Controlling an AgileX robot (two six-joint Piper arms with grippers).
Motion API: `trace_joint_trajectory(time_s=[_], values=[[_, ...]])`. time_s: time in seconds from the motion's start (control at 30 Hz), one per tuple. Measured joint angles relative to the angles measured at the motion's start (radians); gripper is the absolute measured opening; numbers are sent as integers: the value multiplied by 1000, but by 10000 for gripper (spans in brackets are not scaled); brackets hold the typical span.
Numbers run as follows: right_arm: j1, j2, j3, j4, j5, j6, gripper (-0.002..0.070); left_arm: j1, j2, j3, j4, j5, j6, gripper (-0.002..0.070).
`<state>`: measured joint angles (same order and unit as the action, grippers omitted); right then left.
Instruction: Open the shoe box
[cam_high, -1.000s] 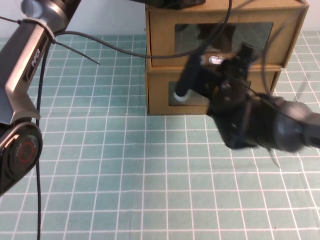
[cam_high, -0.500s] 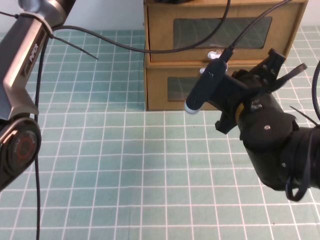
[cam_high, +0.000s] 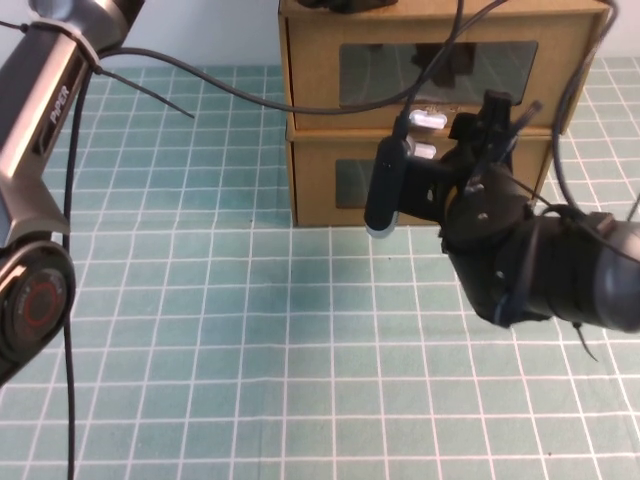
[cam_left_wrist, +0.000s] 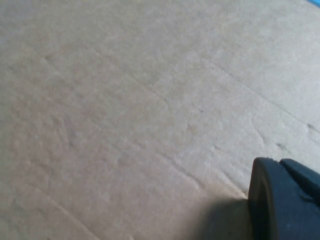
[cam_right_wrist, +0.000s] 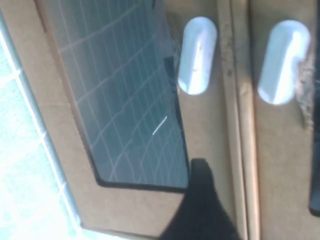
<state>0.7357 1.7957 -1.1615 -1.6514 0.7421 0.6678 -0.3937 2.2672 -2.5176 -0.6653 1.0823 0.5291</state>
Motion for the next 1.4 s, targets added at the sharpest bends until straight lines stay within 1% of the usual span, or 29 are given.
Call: trace_joint_trajectory(time_s=[0.17, 0.33, 0.4, 0.5, 0.6, 0.87, 1.1, 1.4], values=[[-2, 49, -62, 0, -9, -7, 477, 0, 0, 0, 0, 0, 0, -7], [-2, 69, -116, 0, -20, -7, 477, 0, 0, 0, 0, 0, 0, -7], [-2, 71, -133, 0, -27, -7, 456, 0, 0, 0, 0, 0, 0, -7], [-4, 73, -139, 0, -50, -7, 407, 0, 0, 0, 0, 0, 0, -7], [-16, 83, -144, -2, -61, -7, 389, 0, 0, 0, 0, 0, 0, -7], [-35, 95, -151, -2, -61, -7, 382, 0, 0, 0, 0, 0, 0, -7], [-41, 95, -153, -2, -111, -7, 382, 0, 2, 0, 0, 0, 0, -7], [-73, 95, -153, -2, -144, -7, 382, 0, 19, 0, -37, -1, 0, -7]])
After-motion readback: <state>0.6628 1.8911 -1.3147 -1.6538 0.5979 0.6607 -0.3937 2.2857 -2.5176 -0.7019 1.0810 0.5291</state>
